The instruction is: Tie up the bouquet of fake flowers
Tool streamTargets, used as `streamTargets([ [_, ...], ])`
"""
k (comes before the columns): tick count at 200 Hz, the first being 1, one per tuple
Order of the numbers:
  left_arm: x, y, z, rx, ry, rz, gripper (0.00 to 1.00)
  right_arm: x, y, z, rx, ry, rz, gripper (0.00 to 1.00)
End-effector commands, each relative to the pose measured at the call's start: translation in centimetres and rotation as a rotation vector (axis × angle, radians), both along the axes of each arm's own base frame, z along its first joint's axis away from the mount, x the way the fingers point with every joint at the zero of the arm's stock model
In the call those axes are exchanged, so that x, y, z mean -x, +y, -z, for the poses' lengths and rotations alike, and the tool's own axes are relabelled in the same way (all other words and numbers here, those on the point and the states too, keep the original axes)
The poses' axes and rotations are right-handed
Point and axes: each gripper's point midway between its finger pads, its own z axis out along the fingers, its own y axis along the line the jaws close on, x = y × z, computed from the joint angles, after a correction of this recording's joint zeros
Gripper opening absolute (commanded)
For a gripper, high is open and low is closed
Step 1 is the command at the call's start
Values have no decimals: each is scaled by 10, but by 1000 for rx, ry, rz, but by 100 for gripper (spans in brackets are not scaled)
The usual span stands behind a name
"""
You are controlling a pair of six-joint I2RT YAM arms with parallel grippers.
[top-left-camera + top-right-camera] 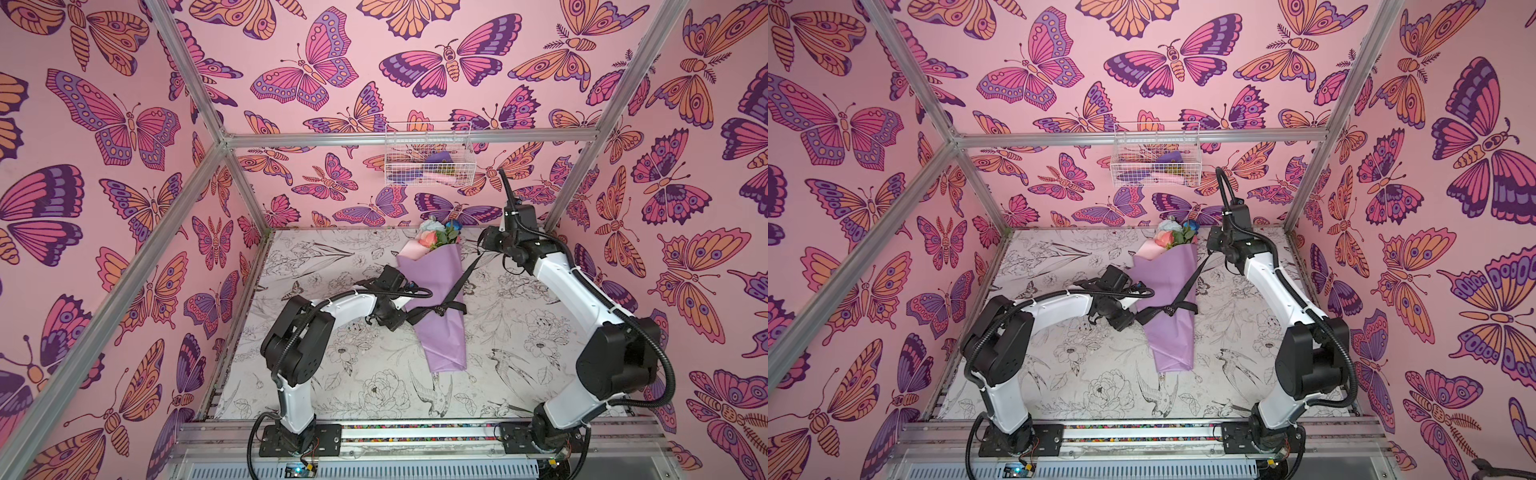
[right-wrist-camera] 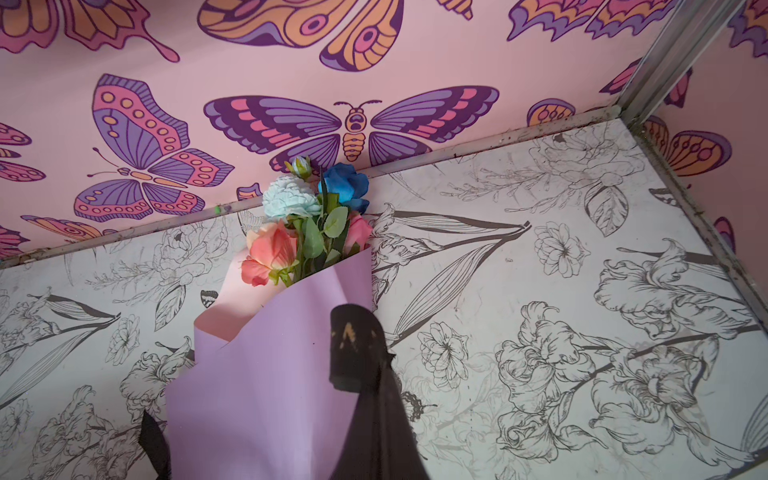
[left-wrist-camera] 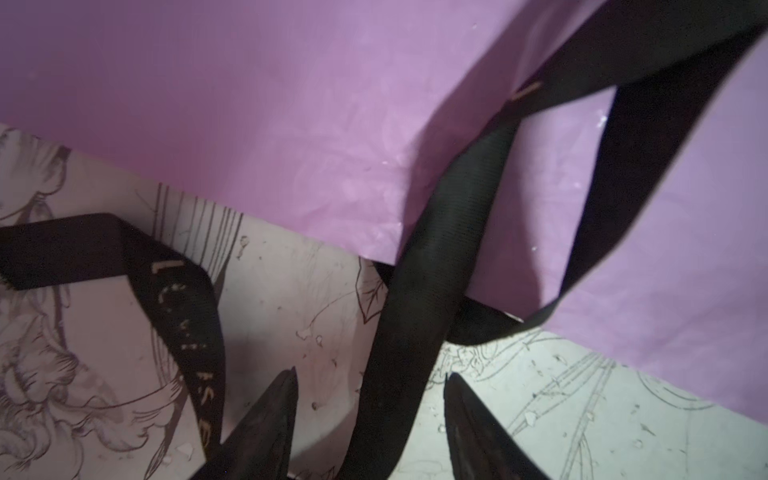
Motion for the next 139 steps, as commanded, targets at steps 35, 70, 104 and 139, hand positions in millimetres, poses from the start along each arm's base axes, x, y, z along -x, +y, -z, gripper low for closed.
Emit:
streamTargets([
  [35, -15, 15, 15, -139, 17, 1, 32, -28, -1, -8, -62, -3, -15, 0],
  [70, -22, 24, 19, -185, 20, -14, 3, -30, -12, -9, -59, 4, 7, 0],
  [104, -28, 33, 12, -170, 13, -46, 0, -20, -48, -5, -43, 16, 87, 0],
  [139, -35, 42, 5, -200, -23, -71, 0, -2, -91, 14, -40, 61, 185, 0],
])
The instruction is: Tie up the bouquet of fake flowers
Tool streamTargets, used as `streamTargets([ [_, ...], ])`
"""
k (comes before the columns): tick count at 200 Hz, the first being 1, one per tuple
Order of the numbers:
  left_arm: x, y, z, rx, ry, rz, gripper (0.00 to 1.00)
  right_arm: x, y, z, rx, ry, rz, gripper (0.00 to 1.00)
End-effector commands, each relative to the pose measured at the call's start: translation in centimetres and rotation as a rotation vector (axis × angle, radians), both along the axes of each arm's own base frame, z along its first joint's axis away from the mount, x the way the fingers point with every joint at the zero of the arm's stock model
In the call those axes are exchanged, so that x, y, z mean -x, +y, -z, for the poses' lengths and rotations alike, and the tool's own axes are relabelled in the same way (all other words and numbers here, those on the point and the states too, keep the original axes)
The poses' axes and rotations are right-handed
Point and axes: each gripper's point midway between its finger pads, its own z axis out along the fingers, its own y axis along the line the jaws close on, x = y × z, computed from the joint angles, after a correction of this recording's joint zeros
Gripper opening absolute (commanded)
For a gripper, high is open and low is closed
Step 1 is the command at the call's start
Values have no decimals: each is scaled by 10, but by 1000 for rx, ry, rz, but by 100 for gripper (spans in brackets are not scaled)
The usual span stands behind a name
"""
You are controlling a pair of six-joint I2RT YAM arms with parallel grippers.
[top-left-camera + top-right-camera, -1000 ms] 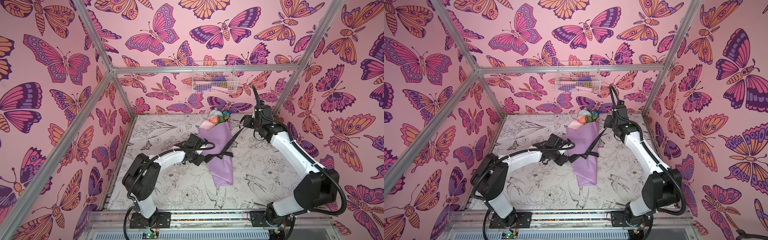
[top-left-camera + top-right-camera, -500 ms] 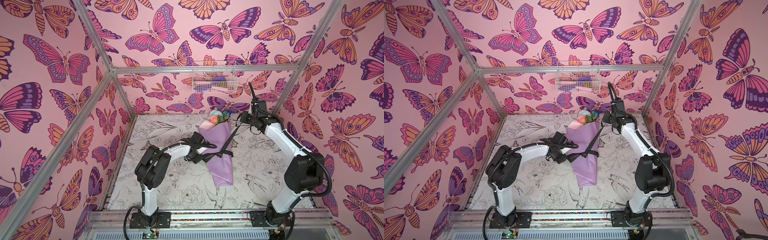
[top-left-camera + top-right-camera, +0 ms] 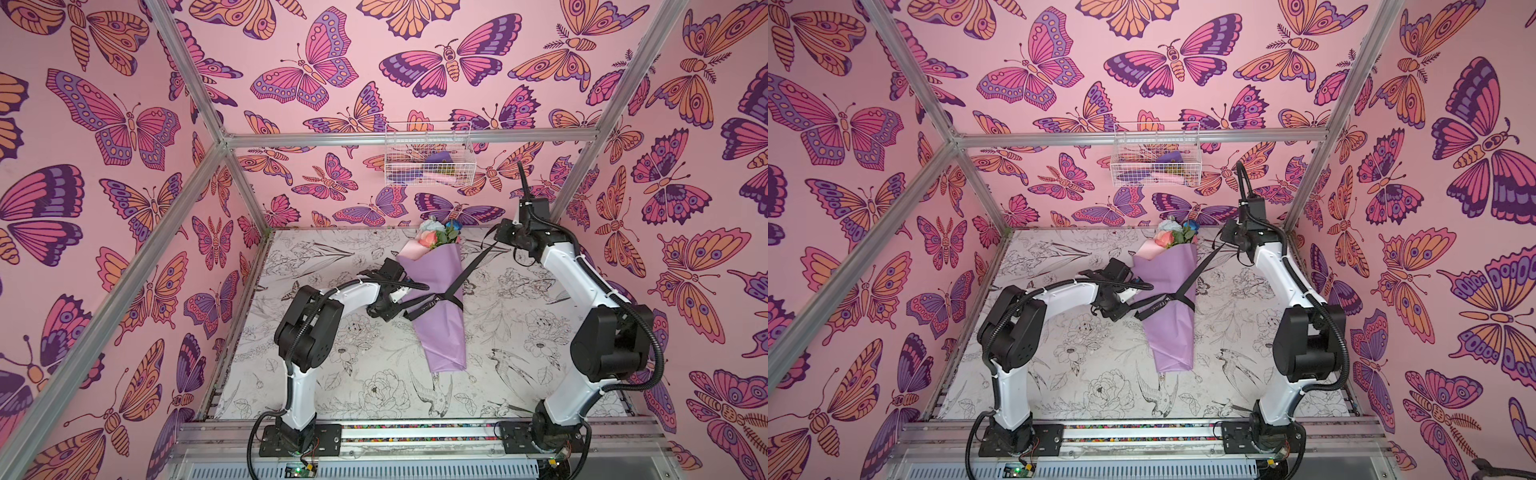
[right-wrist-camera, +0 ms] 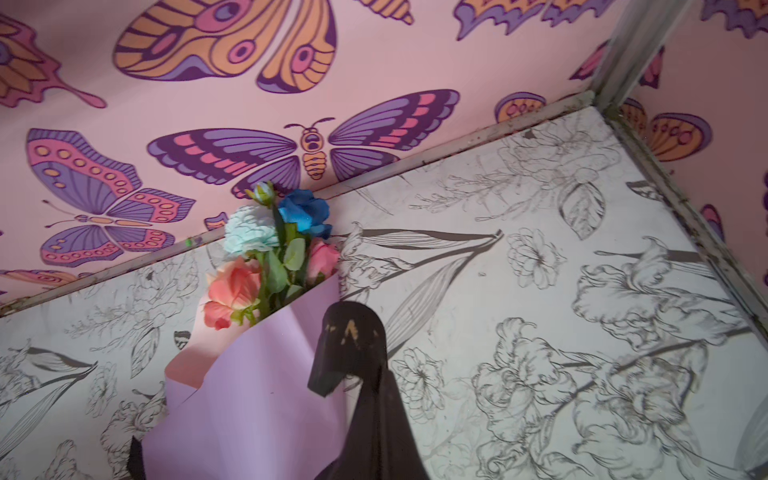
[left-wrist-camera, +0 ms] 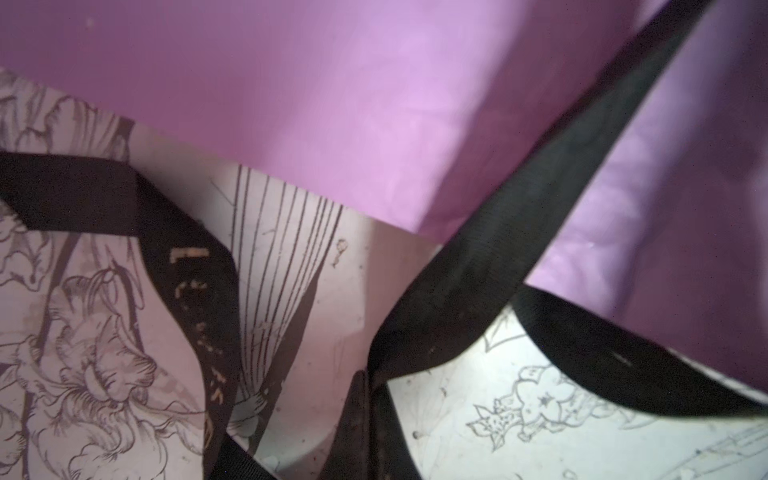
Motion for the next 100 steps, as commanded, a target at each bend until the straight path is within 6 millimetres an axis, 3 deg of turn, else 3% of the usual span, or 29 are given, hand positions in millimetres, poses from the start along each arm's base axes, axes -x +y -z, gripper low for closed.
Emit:
streamTargets([
  [1, -4, 16, -6, -62, -22, -27, 0, 18, -30, 3, 10, 26, 74, 0],
  [63, -28, 67, -15, -171, -95, -168, 0, 55, -71, 49, 62, 133, 186, 0],
  [100, -32, 67, -25, -146, -108, -165, 0, 79, -99, 68, 51, 178, 279, 0],
])
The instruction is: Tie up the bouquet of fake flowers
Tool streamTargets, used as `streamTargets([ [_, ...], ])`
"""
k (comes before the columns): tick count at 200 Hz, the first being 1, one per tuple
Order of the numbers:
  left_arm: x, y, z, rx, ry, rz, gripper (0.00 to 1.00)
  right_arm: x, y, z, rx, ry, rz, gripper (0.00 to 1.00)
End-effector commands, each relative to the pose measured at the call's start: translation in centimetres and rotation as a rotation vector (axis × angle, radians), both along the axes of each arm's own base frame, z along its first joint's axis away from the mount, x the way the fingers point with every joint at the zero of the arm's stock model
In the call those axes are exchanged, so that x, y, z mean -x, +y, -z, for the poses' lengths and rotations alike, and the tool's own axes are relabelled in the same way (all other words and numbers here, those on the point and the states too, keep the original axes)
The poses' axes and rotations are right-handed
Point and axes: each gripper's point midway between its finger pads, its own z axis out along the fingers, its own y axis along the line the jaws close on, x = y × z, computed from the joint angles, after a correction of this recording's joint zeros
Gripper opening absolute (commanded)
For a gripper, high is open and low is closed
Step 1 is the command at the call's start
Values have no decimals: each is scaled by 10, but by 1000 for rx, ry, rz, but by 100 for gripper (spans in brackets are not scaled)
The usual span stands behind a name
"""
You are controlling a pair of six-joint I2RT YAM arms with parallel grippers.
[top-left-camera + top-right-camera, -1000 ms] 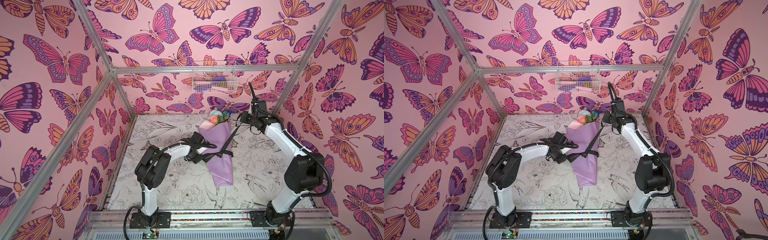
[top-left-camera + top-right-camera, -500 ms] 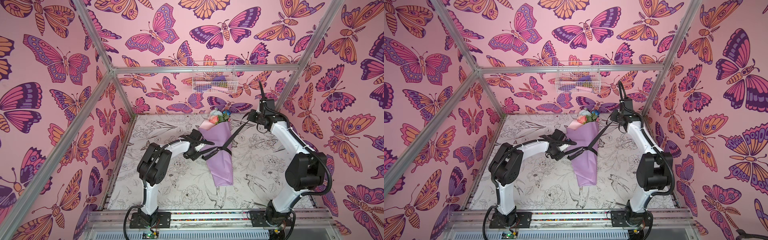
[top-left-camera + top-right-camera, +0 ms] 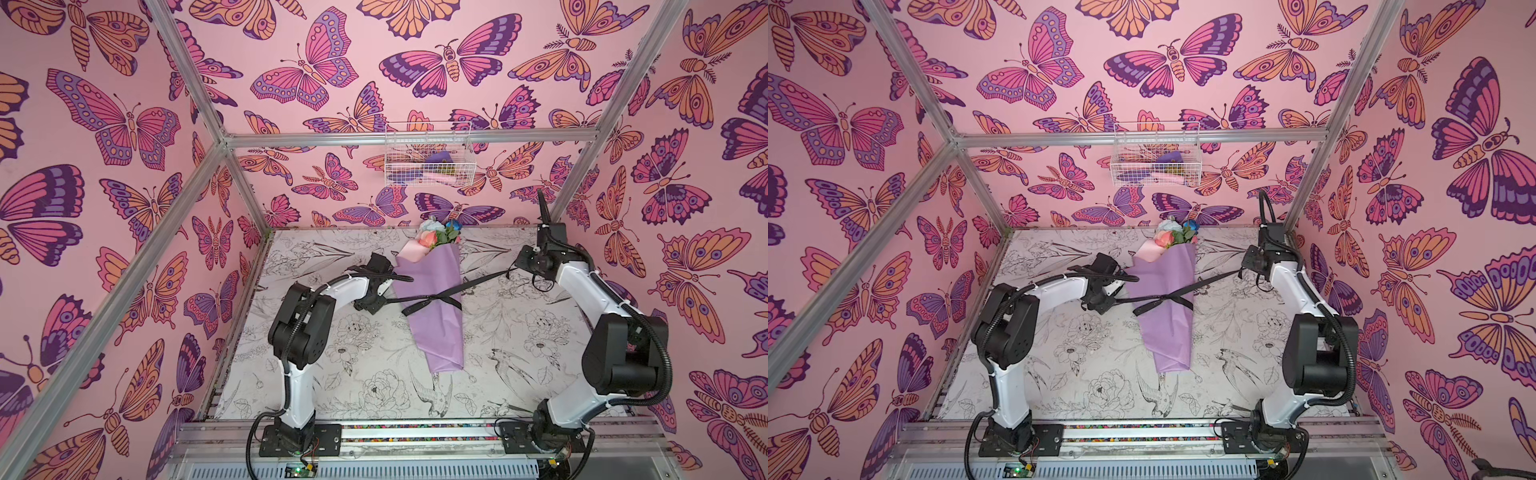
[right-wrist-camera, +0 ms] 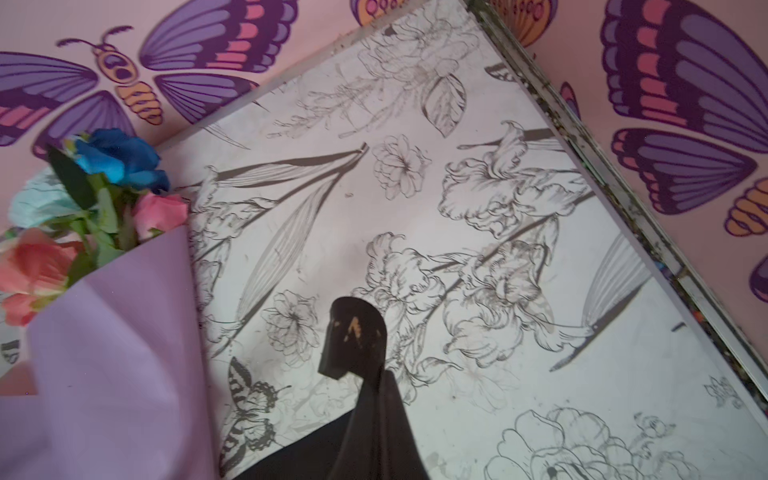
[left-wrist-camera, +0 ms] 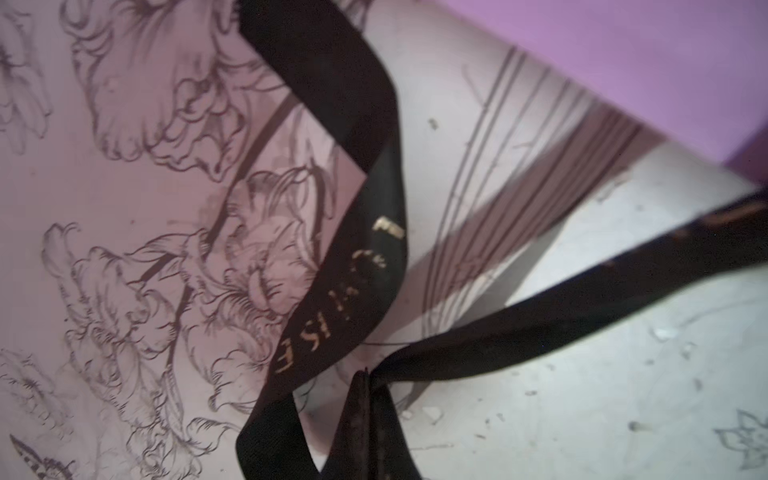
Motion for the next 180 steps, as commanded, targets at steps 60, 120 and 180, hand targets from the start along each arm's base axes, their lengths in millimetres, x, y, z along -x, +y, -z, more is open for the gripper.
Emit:
streamTargets([
  [60, 0, 2, -13, -3, -12, -10, 0, 69, -68, 26, 40, 96, 254, 0],
  [120, -2, 17, -5, -35, -1, -43, 0, 105, -97, 51, 37, 198, 366, 0],
  [180, -7, 24, -7, -35, -8, -61, 0, 129, -135, 59, 60, 271, 482, 0],
])
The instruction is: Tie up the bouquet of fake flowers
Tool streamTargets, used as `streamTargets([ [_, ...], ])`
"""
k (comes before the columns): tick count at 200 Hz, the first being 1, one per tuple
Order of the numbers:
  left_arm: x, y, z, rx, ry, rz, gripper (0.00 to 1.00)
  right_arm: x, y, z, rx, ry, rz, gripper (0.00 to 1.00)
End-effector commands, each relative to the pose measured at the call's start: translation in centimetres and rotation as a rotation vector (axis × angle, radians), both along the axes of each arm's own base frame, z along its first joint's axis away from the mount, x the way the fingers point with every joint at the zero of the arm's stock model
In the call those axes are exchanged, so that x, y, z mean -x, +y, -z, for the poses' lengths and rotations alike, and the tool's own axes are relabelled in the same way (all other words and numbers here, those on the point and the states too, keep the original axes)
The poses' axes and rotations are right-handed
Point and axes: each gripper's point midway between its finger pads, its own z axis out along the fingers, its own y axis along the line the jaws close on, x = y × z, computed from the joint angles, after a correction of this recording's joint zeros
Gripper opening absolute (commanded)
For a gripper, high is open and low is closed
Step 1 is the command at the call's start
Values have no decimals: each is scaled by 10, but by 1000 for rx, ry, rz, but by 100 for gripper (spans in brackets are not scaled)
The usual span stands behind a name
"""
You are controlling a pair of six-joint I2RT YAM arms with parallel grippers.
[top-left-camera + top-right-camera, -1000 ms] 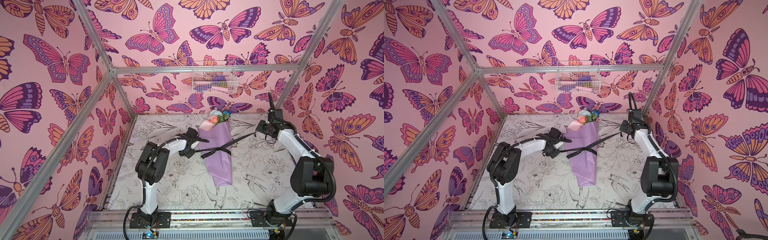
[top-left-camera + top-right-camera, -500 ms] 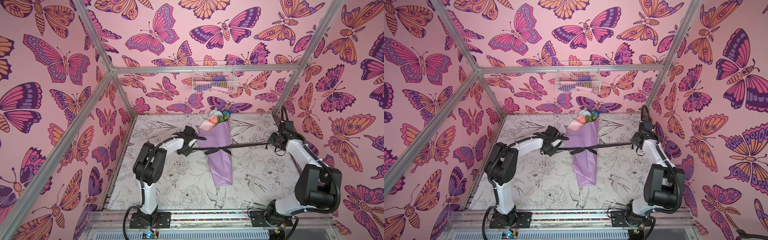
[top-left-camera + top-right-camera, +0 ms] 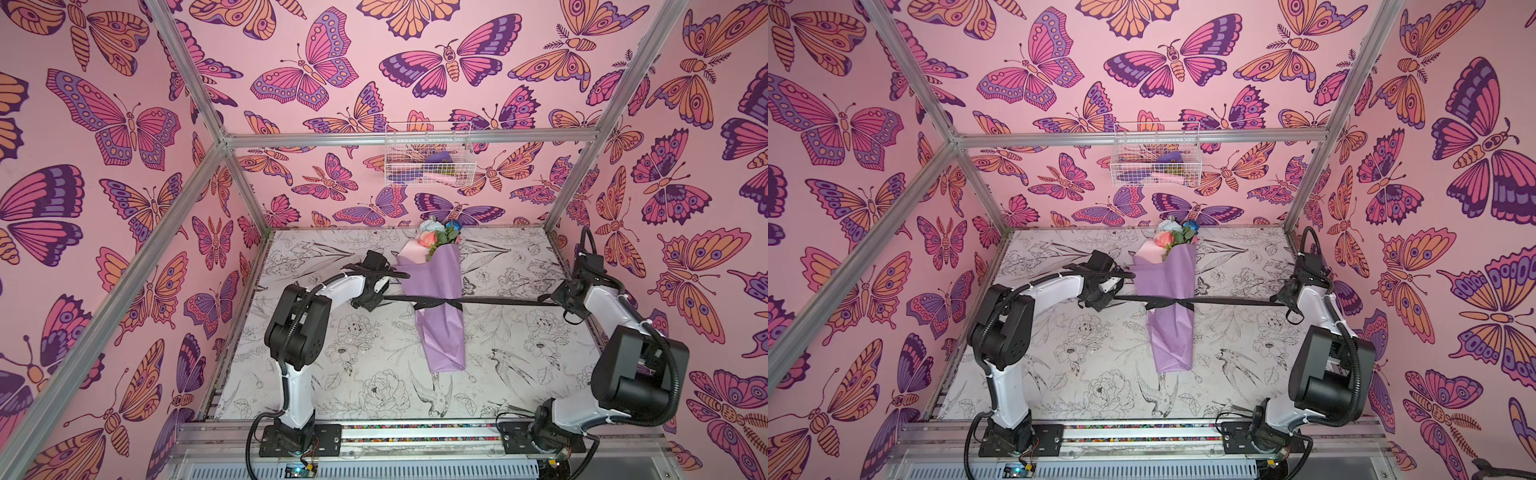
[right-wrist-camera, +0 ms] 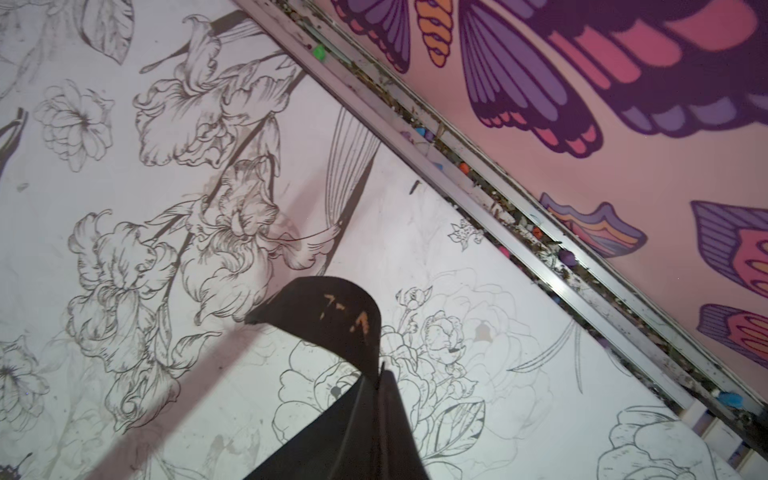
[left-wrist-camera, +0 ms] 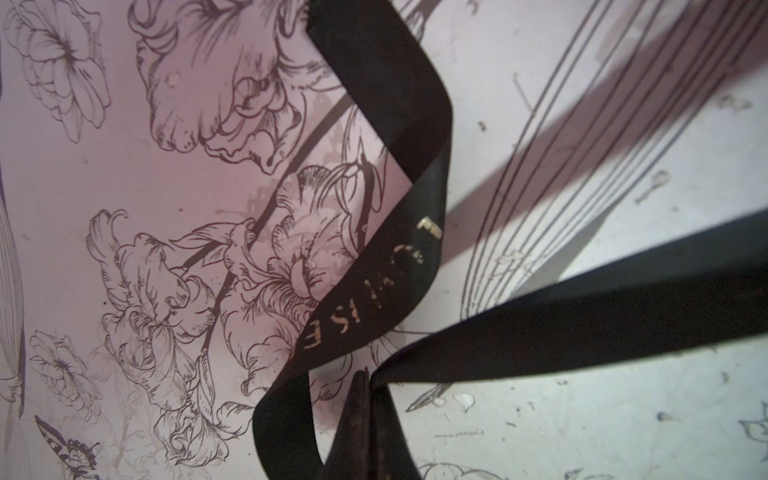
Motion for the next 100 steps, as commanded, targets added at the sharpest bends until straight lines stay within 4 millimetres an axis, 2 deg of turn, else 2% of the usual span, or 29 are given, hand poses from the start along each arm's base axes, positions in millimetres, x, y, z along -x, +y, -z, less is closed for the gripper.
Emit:
streamTargets([
  [1, -1, 16, -1, -42, 7, -39, 0, 18, -25, 2, 54, 73, 89, 0],
  [31, -4, 27, 1, -57, 6, -71, 0, 42, -47, 5, 48, 116, 192, 0],
  [50, -5, 34, -1, -64, 6, -87, 0, 47, -52, 8, 18, 108, 208, 0],
  [66, -1, 26, -2, -38, 15, -60, 0, 36, -40, 11, -41, 68, 152, 0],
  [89, 4, 5, -4, -29, 14, -1, 0, 19, -7, 14, -118, 7, 48, 0],
  [100, 7, -4, -1, -46, 16, 34, 0, 16, 8, 15, -139, -5, 13, 4],
])
